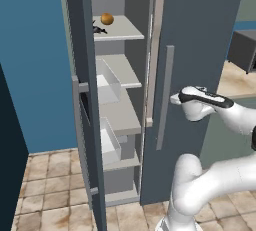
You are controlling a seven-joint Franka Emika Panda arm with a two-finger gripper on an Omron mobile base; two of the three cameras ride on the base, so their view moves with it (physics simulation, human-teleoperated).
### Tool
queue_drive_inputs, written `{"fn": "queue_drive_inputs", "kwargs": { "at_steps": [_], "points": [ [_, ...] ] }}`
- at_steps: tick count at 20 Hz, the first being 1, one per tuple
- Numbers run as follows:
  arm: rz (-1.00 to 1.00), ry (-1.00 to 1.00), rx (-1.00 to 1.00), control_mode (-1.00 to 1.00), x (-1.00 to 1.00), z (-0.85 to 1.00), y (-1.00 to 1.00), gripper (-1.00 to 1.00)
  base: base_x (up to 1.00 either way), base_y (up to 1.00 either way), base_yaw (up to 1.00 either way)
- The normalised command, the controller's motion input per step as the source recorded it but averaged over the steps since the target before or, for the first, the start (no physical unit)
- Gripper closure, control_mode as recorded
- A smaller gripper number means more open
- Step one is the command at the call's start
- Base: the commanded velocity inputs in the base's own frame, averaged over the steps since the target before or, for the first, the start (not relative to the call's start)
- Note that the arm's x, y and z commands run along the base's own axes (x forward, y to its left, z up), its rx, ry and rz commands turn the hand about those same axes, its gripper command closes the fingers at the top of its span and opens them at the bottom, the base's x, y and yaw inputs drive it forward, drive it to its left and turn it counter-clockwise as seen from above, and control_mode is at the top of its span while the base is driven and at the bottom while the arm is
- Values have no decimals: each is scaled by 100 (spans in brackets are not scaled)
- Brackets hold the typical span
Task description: There's a fish in the fridge that needs to be moved to the freezer for freezing. Pick up the fish from the fridge, place it on any shelf in the freezer, and close the fridge and freezer doors when done.
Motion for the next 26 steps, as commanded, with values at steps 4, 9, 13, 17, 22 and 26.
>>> {"fn": "queue_drive_inputs", "kwargs": {
  "at_steps": [4,9,13,17,22,26],
  "points": [
    [-1,0,1,-100,52,3,0,-100,0,0,0],
    [0,6,6,-100,47,19,-5,-100,0,0,0],
    [-1,17,9,-100,0,80,-42,-100,0,0,0],
    [-5,13,6,-100,-14,100,-47,-100,0,0,0],
    [-1,1,1,-100,-31,100,-7,-100,0,0,0],
    [-8,12,0,-100,-80,100,-20,-100,0,0,0]
  ]
}}
